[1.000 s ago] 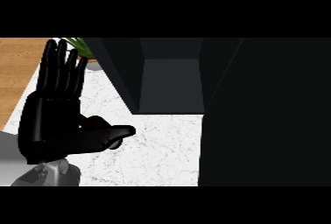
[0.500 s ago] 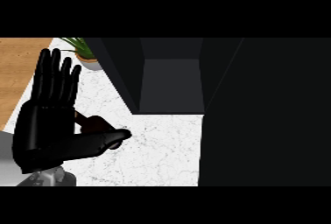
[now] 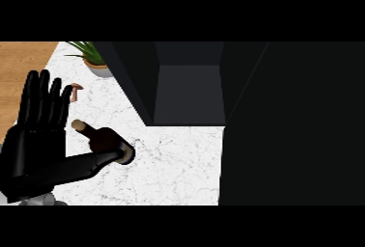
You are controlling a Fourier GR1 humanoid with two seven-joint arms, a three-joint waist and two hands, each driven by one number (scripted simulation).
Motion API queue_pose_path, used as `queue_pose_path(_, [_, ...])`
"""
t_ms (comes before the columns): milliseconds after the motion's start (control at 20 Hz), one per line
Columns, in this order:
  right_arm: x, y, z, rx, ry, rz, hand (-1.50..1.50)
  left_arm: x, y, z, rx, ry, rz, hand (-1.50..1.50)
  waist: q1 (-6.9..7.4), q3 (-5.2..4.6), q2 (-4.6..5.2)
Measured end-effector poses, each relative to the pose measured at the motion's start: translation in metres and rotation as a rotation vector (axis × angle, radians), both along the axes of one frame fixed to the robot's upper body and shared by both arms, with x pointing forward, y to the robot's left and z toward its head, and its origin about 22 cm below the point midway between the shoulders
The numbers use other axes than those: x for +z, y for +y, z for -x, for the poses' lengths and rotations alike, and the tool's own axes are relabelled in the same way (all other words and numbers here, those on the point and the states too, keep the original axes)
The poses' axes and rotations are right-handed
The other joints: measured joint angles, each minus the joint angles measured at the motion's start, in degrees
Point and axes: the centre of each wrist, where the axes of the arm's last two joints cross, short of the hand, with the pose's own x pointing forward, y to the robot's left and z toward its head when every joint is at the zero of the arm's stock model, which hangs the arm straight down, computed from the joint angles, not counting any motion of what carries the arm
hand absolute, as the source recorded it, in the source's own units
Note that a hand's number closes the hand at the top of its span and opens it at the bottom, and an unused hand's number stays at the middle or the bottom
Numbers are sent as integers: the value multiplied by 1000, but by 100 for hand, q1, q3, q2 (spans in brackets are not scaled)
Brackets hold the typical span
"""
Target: Pick up the wine, place it into the cabinet and close the cabinet
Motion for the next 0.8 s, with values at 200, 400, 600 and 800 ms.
queue_pose_path(200, [-1, 3, 0, 4, 5, -6, -150, -10, 12, 3, 13, 23, -11, -150, 1, 1, 1])
queue_pose_path(400, [1, -1, 0, -2, 9, 3, -150, -28, 17, 11, 34, 48, -22, -150, 3, 1, 0])
queue_pose_path(600, [-1, 0, -2, 2, 5, -5, -150, -49, 32, 10, 46, 71, -20, -150, 2, 1, 2])
queue_pose_path(800, [1, 5, 1, 4, -3, -9, -150, -70, 39, 14, 50, 88, -23, -150, 2, 0, 1])
